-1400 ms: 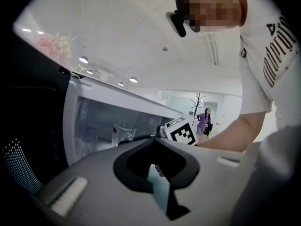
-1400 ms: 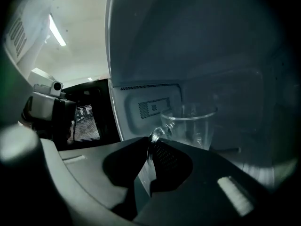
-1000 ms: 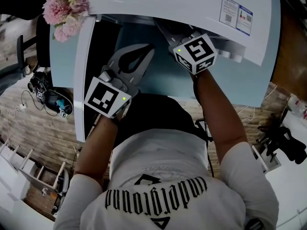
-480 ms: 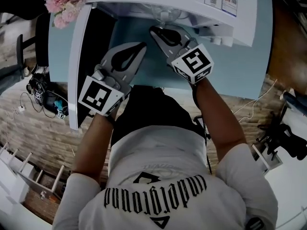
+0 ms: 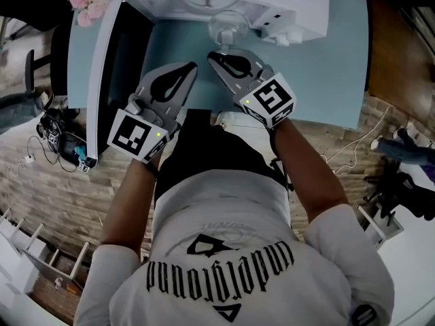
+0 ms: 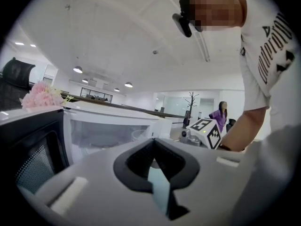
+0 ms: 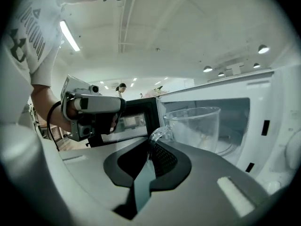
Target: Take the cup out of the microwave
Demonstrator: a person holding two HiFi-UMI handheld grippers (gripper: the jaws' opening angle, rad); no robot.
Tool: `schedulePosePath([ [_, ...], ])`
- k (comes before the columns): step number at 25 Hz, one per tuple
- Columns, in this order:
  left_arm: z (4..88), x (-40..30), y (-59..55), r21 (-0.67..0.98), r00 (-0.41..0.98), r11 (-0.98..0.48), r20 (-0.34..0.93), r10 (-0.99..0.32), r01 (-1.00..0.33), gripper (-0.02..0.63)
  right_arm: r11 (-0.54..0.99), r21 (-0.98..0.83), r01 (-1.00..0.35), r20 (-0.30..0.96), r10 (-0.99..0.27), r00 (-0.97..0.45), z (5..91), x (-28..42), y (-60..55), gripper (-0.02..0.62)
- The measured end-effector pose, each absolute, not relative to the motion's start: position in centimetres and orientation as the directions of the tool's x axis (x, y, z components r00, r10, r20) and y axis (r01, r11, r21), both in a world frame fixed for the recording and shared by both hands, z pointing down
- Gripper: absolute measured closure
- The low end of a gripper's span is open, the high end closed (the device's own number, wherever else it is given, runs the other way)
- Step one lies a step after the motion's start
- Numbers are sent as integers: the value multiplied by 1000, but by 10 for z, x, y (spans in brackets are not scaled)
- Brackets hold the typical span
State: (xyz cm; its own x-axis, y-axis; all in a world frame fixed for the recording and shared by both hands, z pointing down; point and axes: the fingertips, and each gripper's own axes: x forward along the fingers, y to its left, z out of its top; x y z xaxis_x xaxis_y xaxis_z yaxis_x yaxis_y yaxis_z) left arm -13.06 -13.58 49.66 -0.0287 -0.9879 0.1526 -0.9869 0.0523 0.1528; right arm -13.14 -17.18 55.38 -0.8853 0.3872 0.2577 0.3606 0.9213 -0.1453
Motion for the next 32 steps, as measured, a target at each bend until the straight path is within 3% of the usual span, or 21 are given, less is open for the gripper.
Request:
schedulePosePath([
  [17,428,-47,-118,96,-5,18,130,-992,-995,555,917,-105,386,182,399,-899,444,-32,-163,584],
  [22,398,-27,-135,85,57,-49,104,-993,-995,555,928,-104,356,141,369,-919,401,-8,-178,584],
  [32,362,-18,-139,31,52,-49,91,-995,-998,555,952,-78,298,110,305,-946,350,30,-203,584],
])
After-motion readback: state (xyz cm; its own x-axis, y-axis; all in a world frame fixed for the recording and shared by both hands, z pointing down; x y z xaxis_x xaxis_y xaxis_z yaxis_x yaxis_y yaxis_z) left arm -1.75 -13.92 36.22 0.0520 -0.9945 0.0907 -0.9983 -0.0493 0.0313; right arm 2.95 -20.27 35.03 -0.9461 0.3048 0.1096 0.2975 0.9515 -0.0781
